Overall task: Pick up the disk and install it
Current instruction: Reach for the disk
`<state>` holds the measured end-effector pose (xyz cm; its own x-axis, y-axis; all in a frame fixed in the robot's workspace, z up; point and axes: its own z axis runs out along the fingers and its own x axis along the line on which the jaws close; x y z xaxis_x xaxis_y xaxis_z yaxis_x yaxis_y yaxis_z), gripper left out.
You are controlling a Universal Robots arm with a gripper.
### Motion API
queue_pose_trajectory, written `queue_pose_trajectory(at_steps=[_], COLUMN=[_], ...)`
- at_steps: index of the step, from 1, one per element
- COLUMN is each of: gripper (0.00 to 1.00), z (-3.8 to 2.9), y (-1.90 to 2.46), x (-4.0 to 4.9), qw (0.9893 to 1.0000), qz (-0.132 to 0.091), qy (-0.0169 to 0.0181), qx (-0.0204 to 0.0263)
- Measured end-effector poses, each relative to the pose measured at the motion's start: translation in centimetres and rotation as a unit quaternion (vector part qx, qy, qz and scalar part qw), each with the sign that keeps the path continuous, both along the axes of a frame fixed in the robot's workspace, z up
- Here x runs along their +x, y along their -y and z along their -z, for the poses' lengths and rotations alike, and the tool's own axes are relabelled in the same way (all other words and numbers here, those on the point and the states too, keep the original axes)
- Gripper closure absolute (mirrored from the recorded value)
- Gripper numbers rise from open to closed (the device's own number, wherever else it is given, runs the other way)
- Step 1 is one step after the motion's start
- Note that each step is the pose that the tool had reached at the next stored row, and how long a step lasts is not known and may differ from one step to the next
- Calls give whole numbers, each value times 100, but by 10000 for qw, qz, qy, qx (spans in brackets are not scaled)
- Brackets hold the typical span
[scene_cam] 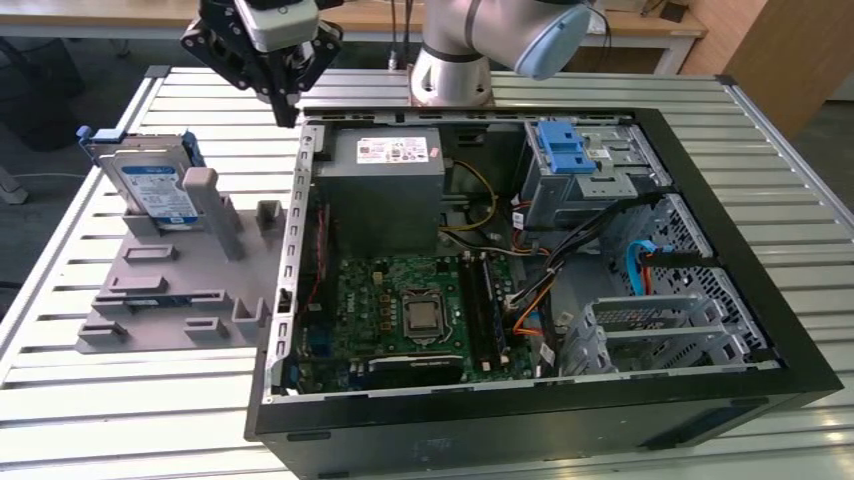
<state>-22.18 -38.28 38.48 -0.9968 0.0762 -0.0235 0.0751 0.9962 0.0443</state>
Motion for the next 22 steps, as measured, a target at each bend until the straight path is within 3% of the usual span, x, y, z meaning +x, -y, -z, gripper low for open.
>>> queue_pose_trajectory(at_steps=[9, 22], gripper=[89, 89], z=[8, 23], y=[-12, -84], x=[-90, -320], qw=[10000, 10000], qz=[0, 0], qy=[0, -4], qx=[0, 0])
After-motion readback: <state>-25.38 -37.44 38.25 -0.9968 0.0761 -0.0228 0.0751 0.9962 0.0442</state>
